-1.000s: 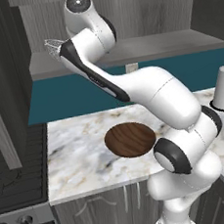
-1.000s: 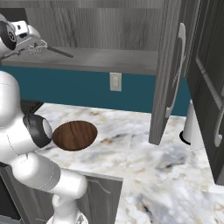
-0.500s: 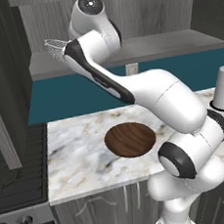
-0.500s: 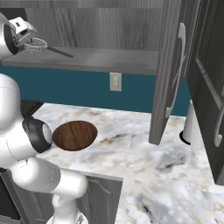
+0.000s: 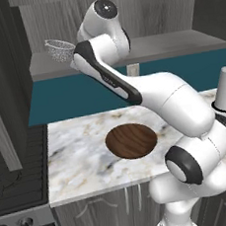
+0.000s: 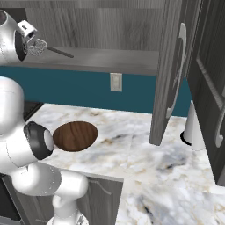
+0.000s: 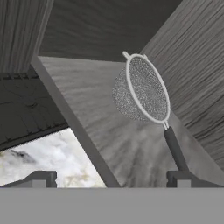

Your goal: Open the cabinet and setup a tea strainer by placing it in the bowl upright.

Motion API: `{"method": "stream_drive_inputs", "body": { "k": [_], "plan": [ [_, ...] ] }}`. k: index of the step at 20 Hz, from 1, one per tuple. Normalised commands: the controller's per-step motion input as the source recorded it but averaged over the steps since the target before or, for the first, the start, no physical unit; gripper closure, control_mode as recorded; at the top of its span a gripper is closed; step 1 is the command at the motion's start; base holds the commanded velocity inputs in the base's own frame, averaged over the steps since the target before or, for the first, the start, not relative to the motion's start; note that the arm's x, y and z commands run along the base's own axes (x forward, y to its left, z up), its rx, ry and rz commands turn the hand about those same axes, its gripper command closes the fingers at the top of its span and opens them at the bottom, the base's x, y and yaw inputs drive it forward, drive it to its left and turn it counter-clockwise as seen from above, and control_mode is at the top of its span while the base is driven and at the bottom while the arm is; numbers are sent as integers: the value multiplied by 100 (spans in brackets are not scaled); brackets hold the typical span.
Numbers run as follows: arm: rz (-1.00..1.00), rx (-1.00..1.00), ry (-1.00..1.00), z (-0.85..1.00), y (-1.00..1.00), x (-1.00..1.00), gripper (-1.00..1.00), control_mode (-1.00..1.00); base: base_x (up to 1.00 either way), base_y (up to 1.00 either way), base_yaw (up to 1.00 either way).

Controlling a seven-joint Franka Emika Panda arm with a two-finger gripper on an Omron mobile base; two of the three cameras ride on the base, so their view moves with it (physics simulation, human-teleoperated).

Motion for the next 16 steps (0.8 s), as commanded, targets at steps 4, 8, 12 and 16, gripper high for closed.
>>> {"method": "stream_drive_inputs", "body": {
  "k": [4, 8, 12, 16],
  "plan": [
    [0, -8, 0, 0, 6, 18, -100, -100, 0, 0, 0],
    [0, -5, 0, 0, 19, 23, -100, -100, 0, 0, 0],
    [-1, -5, 8, 0, 25, 42, -100, -100, 0, 0, 0],
    [-4, -1, 9, 0, 14, 51, -100, -100, 0, 0, 0]
  ]
}}
